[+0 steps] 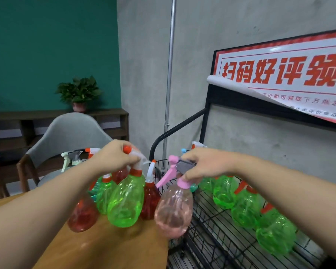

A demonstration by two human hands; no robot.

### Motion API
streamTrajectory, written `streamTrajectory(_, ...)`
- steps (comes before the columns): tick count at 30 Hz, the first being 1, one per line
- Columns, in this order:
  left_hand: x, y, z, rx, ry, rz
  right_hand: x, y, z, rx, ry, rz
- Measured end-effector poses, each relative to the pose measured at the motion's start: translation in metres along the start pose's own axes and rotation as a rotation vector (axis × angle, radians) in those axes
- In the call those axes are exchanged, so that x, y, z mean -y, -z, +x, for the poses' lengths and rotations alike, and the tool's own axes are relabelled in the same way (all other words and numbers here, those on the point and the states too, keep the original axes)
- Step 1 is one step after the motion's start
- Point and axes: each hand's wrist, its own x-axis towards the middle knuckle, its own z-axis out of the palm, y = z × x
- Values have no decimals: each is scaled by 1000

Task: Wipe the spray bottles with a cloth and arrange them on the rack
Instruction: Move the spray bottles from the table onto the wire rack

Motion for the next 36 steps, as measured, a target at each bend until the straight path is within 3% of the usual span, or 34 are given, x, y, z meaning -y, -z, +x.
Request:
streamTrajectory(9,-55,-33,28,-109,-9,-370,-45,54,-14,-118,-87,-47)
streamTrajectory(20,-53,-81,43,-138,-32,-311,-116,13,55,-76,-212,-395)
streamTrajectory(28,-44,-91,44,49,-38,-330,-133,7,70,-133,-286,-590)
streamTrajectory(36,-58,-117,37,214,-122,-421,-132,15,63,-189,-288,-519)
